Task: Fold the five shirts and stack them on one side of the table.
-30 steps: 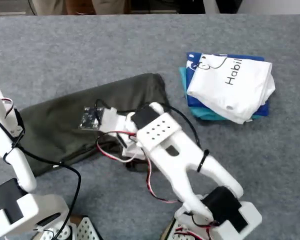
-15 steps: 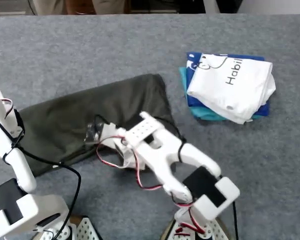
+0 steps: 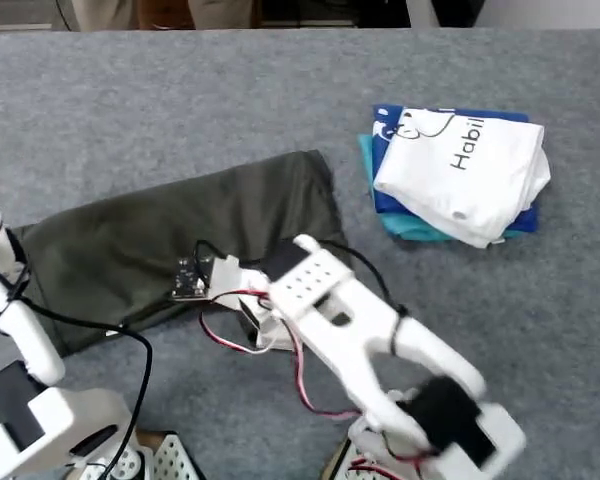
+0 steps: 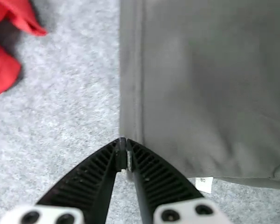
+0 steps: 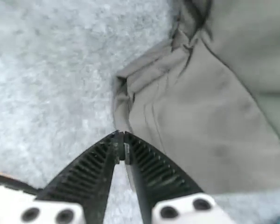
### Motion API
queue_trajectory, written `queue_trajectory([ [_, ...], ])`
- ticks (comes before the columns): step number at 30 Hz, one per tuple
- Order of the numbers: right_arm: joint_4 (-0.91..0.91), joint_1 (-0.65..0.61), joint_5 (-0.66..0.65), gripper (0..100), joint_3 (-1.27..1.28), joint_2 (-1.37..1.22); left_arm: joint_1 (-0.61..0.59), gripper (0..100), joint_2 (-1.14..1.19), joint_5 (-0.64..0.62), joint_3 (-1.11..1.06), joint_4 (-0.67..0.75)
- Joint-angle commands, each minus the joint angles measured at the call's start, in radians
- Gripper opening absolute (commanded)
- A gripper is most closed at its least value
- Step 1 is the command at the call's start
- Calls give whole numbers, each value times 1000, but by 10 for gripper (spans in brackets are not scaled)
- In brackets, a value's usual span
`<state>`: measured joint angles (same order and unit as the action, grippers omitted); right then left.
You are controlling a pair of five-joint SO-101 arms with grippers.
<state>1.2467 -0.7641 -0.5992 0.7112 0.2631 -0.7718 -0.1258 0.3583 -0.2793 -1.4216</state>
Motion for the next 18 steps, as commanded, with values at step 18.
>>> queue_trajectory([
  [18,-253,-1,-292,249,346,50,-103,20,-41,2,14,2],
])
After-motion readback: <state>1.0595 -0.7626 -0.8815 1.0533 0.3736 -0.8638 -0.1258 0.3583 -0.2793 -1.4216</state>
